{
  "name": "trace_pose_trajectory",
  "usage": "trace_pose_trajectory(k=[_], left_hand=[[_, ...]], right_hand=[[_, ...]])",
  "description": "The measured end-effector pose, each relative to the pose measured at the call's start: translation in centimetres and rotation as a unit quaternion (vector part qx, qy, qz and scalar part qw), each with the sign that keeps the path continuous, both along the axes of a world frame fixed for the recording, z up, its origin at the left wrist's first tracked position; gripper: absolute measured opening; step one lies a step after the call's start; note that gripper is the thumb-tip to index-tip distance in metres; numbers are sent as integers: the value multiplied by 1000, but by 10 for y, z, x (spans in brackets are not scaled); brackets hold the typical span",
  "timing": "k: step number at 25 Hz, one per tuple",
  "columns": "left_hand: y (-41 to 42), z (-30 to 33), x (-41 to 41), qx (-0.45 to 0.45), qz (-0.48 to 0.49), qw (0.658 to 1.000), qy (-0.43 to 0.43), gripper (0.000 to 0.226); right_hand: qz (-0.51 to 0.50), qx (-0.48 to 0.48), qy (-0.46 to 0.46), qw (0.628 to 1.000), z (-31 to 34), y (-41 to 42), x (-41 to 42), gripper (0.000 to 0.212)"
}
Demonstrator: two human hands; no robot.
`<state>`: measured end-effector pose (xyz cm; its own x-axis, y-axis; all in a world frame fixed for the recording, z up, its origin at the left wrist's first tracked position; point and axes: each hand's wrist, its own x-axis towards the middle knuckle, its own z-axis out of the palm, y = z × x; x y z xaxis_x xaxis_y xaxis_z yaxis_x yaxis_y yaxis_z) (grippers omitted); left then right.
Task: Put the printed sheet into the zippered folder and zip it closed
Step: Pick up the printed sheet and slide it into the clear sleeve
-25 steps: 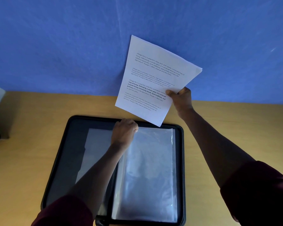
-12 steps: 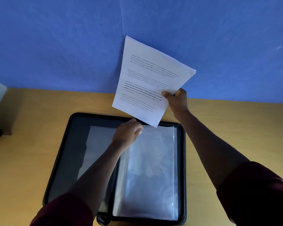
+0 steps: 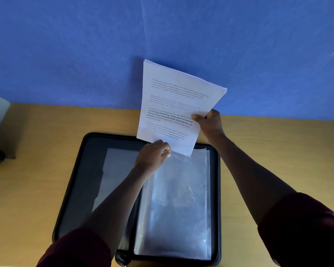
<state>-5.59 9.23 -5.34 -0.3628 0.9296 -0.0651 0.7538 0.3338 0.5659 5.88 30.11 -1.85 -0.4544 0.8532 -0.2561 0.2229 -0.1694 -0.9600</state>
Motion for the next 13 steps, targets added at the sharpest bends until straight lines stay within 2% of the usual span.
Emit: trace_pose_trajectory(k=[13], left_hand=[[0, 1, -3, -28, 3, 1000, -13, 7]], right_hand=[[62, 7, -32, 998, 4, 33, 32, 25]])
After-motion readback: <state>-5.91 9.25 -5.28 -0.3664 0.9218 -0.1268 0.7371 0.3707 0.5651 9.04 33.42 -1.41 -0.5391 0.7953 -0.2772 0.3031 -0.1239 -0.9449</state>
